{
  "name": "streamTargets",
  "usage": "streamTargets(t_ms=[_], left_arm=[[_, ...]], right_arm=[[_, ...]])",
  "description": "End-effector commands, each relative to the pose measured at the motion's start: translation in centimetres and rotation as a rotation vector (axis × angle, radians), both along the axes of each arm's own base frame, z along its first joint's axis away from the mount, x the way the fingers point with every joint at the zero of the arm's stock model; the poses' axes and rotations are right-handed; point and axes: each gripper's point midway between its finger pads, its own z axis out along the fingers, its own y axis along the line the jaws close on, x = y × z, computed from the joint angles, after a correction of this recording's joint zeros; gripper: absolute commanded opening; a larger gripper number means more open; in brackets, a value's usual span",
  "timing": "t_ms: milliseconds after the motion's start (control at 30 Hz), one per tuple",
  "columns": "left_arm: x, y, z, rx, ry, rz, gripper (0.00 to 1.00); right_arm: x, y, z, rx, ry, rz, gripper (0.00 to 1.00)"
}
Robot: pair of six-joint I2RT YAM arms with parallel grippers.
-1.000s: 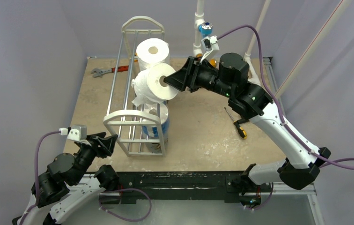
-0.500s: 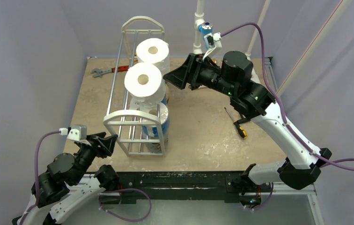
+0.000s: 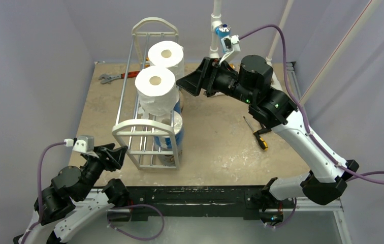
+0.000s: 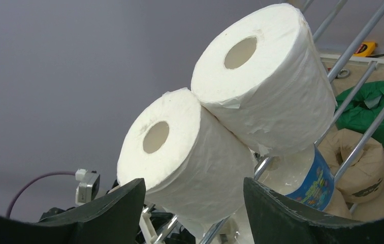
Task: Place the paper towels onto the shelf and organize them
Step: Place the paper towel on the shelf, then reset both arms
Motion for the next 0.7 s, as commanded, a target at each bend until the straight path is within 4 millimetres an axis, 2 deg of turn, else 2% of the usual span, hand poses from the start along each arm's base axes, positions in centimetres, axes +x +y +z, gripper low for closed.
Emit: streamTargets(t_ms=[0, 167, 333, 367, 400, 500, 533, 667], left_arm=[[-0.6, 1.8, 1.4, -0.061, -0.051, 0.041, 0.57], [-0.9, 3.0, 1.8, -0.048, -0.042, 0.08, 0.62], [-1.2, 5.0, 1.7, -0.049, -0.01, 0.167, 0.68], [-1.2, 5.7, 1.5, -0.052, 0.004, 0.204, 0.7], [-1.3, 6.5, 1.2, -0.057, 0.021, 0.245, 0.71], [-1.5, 8.7, 0.3, -0.063, 0.068, 0.374, 0.77], [-1.5, 9.1, 0.1, -0.069, 0.08, 0.407, 0.79], [-1.3, 10.2, -0.2, -0.067, 0.107, 0.505, 0.81]], right_arm=[[-1.1, -0.9, 3.1, 0.069, -0.071, -0.001, 0.74], [-1.7, -2.8, 3.2, 0.074, -0.101, -0.045, 0.85], [-2.4, -4.8, 1.6, 0.057, -0.127, -0.094, 0.96], [-2.3, -5.3, 0.4, 0.04, -0.124, -0.112, 0.97], [-2.4, -6.0, 0.2, 0.037, -0.137, -0.138, 0.99], [-2.2, -8.2, -3.2, -0.008, -0.13, -0.228, 0.99], [-2.3, -9.2, -3.9, -0.008, -0.137, -0.261, 0.99], [-2.1, -12.4, -8.6, -0.024, -0.102, -0.4, 0.99]])
